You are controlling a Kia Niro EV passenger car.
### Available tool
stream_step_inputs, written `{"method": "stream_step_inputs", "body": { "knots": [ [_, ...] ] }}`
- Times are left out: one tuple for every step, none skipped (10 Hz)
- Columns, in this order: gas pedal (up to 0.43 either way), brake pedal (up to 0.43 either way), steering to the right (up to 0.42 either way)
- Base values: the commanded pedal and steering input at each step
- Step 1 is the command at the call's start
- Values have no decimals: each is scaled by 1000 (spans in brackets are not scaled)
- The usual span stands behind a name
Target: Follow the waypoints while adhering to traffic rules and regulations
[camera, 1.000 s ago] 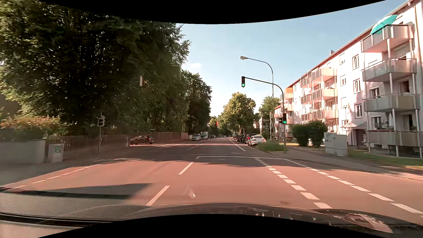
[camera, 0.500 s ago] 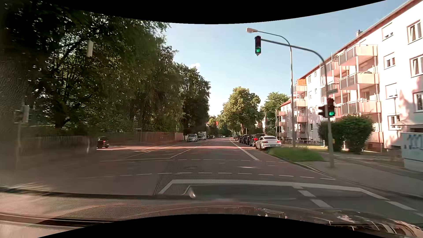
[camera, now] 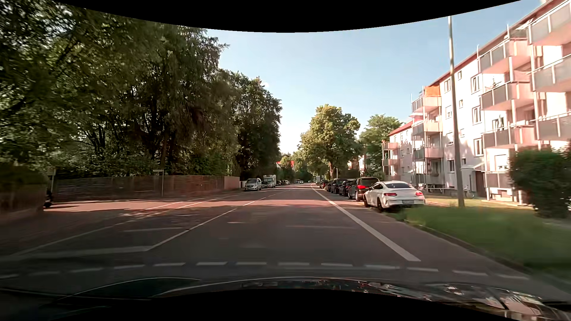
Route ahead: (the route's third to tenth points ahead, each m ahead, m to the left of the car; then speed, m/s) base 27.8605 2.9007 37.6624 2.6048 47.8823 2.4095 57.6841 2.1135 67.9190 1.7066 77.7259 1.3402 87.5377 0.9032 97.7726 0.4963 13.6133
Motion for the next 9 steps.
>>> {"method": "stream_step_inputs", "body": {
  "knots": [
    [130, 6, 1],
    [130, 6, 4],
    [130, 6, 4],
    [130, 6, 4],
    [130, 6, 4],
    [130, 6, 3],
    [130, 6, 2],
    [138, 6, 1],
    [138, 6, 1]
  ]
}}
